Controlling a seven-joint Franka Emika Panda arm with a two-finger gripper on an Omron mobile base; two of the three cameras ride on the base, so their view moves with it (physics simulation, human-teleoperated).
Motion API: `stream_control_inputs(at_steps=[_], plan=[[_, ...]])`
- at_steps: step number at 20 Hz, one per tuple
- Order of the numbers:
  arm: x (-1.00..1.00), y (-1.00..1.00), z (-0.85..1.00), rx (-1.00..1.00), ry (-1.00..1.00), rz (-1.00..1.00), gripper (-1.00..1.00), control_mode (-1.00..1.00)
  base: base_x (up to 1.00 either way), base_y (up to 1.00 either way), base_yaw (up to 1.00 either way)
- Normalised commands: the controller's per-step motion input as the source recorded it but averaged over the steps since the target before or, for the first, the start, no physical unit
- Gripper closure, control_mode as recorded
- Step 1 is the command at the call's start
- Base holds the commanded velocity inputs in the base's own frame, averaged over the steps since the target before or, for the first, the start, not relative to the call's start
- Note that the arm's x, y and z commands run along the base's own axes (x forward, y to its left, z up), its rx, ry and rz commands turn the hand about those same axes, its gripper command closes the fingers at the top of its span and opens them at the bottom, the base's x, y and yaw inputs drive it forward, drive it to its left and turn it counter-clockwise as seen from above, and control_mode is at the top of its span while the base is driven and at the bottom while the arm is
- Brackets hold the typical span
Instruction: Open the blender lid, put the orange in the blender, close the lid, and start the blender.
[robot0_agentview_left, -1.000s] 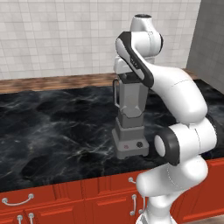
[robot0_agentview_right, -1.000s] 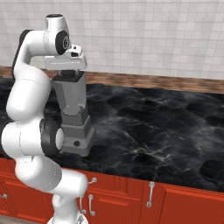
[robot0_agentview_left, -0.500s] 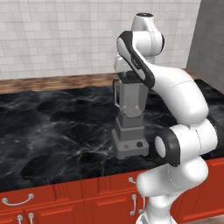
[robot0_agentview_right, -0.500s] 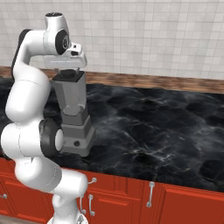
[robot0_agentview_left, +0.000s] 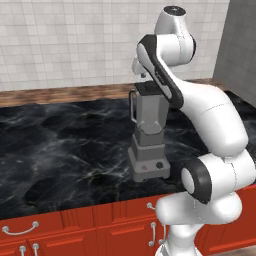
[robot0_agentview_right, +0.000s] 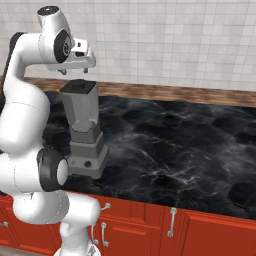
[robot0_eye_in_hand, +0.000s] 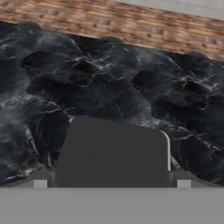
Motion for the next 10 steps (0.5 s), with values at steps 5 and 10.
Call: stream_control_inputs(at_steps=[5, 10], plan=[[-0.92, 0.00, 0.25, 0.00, -0.46, -0.06, -1.00, -1.00, 0.00, 0.00, 0.00], [-1.00, 0.02, -0.50, -0.02, -0.17, -0.21, -1.00, -1.00, 0.00, 0.00, 0.00]])
